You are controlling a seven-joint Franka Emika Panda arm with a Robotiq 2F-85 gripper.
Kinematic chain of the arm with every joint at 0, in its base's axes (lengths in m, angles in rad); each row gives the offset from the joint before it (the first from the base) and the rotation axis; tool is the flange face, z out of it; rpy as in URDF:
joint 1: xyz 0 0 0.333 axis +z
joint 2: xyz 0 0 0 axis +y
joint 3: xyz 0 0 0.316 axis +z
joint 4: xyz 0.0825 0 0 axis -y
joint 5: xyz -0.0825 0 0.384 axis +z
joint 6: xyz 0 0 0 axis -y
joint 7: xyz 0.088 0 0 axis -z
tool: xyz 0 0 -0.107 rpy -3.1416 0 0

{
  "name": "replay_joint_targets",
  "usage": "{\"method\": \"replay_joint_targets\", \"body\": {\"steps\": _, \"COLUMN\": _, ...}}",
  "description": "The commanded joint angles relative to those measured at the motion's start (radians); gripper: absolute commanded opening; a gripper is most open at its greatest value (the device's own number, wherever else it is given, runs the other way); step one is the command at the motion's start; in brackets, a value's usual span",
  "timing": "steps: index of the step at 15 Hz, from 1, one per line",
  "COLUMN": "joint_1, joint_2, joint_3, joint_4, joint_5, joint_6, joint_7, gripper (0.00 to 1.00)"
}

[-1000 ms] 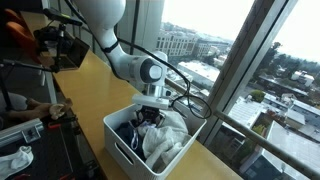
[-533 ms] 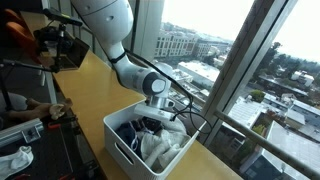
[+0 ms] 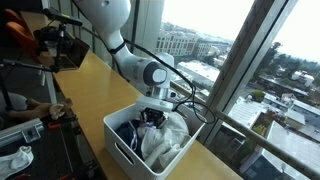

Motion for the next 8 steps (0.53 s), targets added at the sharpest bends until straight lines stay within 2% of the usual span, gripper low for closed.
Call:
{"method": "replay_joint_targets", "body": {"steps": 1, "joint_1": 0.026, "joint_2": -0.145, "joint_3": 0.006, "joint_4": -0.074, "joint_5": 0.015, "joint_6": -0.021, "joint_7": 0.026, "gripper": 0.65}}
{"method": "replay_joint_targets", "body": {"steps": 5, "joint_1": 0.062, "joint_2": -0.271, "joint_3": 0.005, "joint_4": -0.102, "joint_5": 0.009, "joint_6": -0.044, "joint_7": 0.058, "gripper": 0.95}}
{"method": "replay_joint_targets", "body": {"steps": 6, "joint_1": 0.066, "joint_2": -0.296, "joint_3": 0.009, "joint_4": -0.105, "joint_5": 0.021, "joint_6": -0.045, "joint_7": 0.064, "gripper": 0.99}}
{"method": "replay_joint_targets", "body": {"steps": 8, "joint_1": 0.064, "joint_2": -0.323, "joint_3": 0.022, "joint_4": -0.097, "joint_5": 0.084, "joint_6": -0.051, "joint_7": 0.087, "gripper": 1.00}}
